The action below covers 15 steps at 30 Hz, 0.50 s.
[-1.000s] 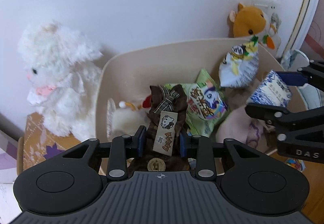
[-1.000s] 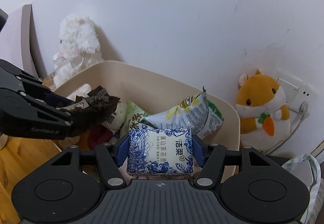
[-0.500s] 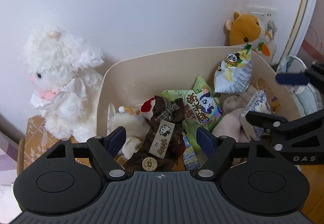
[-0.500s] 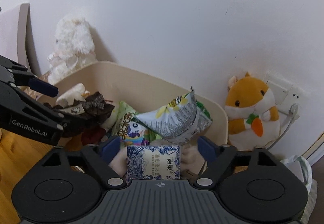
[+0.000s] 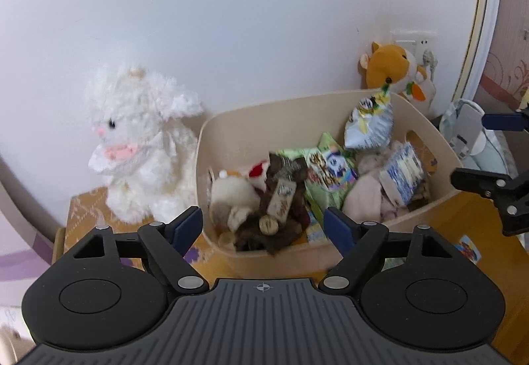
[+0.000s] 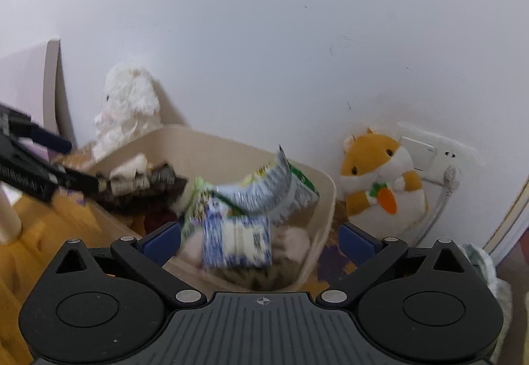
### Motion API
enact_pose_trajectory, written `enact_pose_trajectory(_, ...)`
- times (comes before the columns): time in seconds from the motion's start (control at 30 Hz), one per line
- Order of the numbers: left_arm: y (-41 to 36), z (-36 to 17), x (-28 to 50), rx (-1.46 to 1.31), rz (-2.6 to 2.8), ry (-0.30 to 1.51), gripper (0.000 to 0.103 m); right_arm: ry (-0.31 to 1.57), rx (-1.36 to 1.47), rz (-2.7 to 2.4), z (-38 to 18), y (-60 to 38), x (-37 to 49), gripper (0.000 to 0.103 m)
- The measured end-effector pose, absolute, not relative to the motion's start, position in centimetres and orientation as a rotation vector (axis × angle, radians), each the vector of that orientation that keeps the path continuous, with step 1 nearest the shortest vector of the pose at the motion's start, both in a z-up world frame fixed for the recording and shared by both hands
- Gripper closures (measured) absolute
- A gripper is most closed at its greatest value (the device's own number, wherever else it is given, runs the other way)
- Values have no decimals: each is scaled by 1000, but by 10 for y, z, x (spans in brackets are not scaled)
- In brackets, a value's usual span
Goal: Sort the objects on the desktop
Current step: 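Move both tools back toward the table items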
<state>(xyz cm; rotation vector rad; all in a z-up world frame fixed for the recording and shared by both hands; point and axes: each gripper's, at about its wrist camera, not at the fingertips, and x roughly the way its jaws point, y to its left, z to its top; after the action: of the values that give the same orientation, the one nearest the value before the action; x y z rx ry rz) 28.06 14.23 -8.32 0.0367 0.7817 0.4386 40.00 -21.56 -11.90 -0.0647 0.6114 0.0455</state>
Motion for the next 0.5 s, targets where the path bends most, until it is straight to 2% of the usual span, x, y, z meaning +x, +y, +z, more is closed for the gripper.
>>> enact_pose_trajectory(0.5, 130, -166, 260, -3, 410, 1001, 21, 831, -21, -15, -196, -229, 344, 0)
